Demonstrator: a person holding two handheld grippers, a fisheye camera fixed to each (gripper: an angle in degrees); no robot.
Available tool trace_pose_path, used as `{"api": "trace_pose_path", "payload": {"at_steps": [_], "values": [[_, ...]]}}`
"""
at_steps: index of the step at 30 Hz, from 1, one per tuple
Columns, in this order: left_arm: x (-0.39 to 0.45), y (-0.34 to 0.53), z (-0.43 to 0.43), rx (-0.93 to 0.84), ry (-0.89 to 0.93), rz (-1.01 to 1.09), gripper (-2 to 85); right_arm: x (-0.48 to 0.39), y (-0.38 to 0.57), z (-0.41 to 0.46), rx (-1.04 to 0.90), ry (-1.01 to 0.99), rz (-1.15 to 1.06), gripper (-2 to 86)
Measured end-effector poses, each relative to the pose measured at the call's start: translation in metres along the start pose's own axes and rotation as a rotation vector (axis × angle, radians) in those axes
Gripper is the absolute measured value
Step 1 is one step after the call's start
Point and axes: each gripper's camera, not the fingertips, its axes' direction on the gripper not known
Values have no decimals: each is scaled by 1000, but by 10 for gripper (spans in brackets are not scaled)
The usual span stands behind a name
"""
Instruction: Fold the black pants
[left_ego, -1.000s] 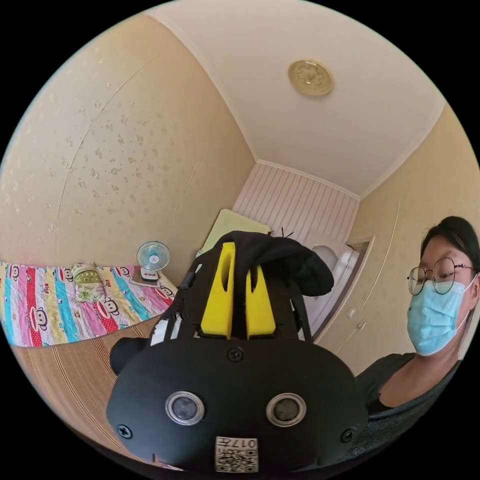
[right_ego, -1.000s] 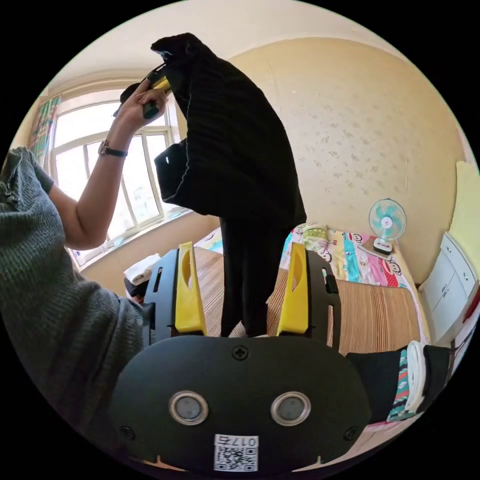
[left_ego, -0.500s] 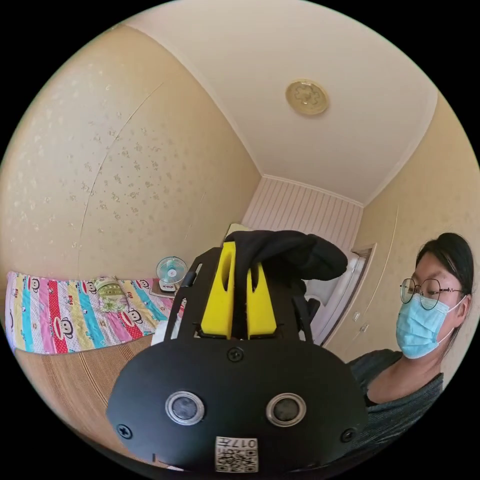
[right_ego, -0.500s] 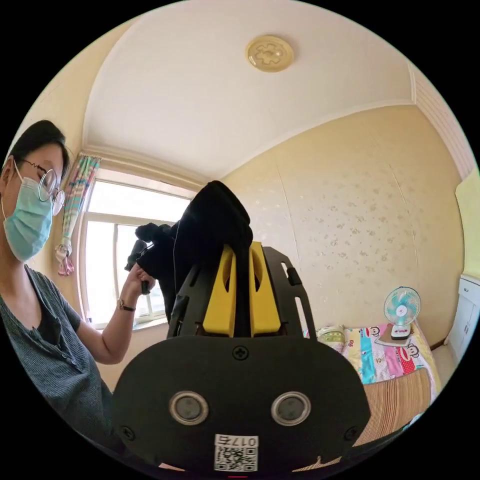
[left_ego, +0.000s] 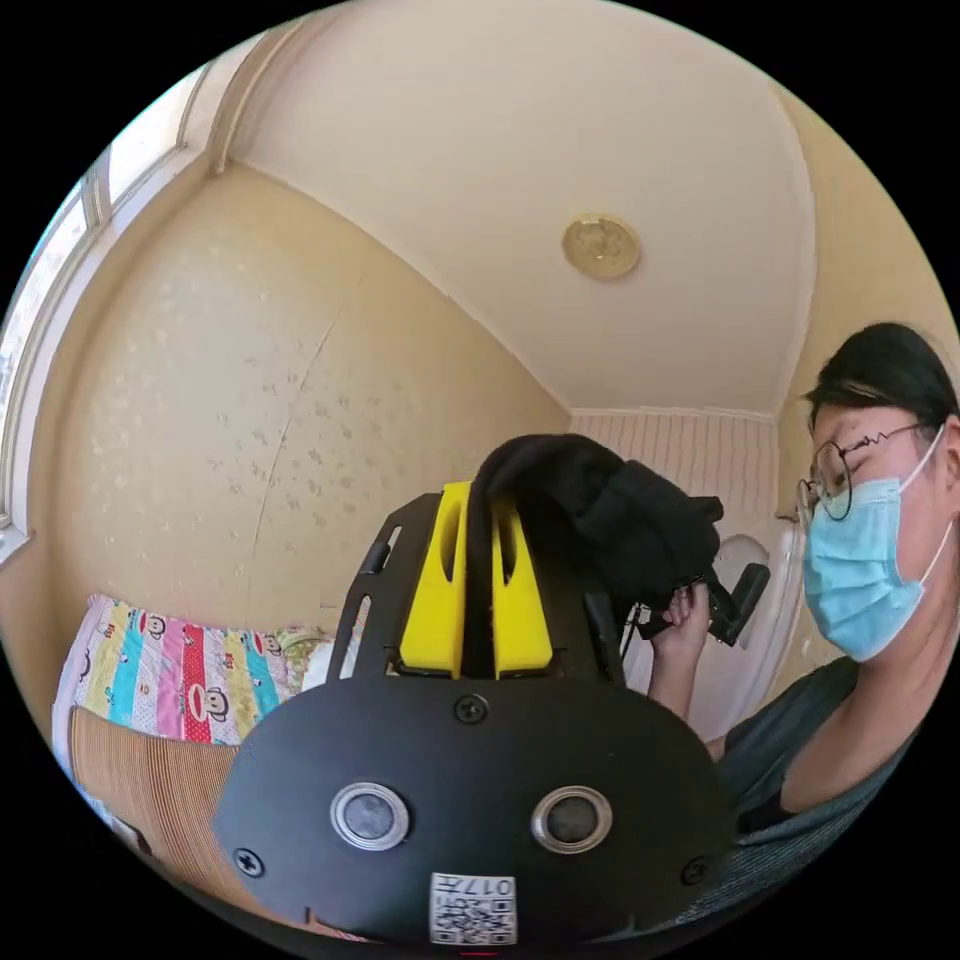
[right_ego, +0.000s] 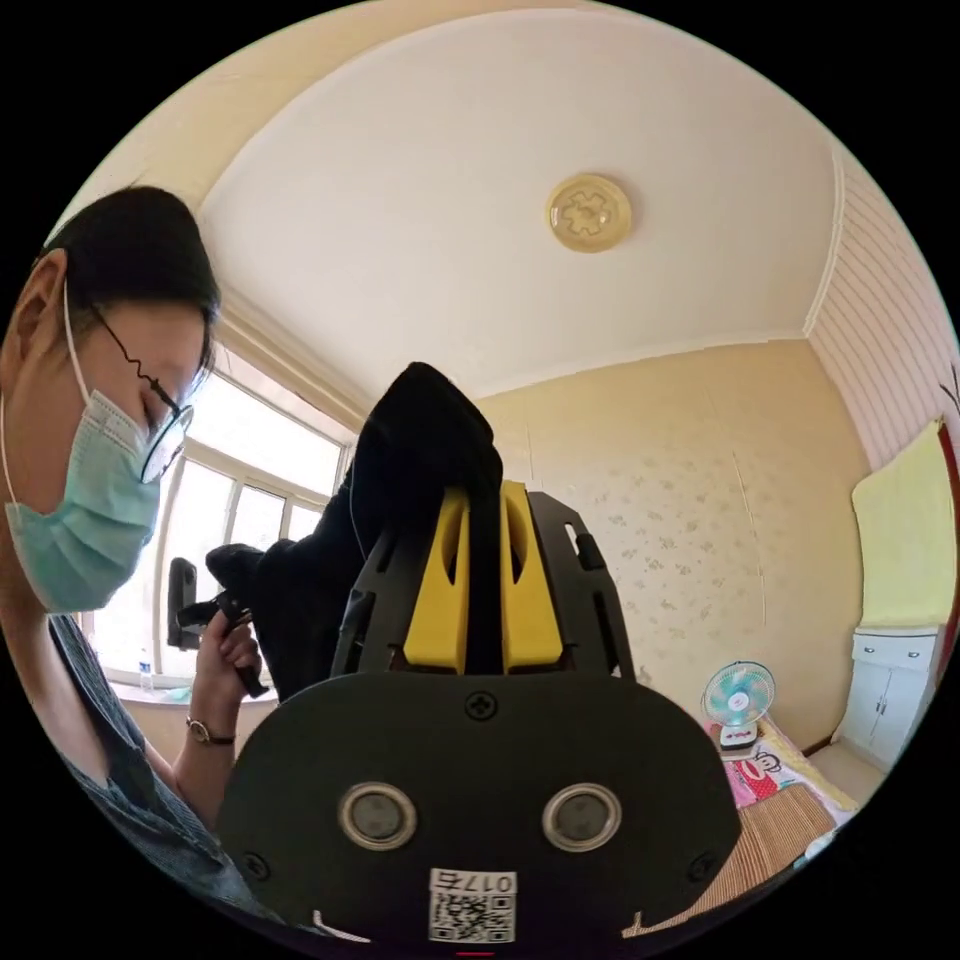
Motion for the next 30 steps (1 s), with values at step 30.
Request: {"api": "trace_pose_path", "payload": {"at_steps": [30], "values": [[-566, 363, 77, -1231, -443, -686, 72, 315, 728, -2, -1849, 140, 252, 80]]}}
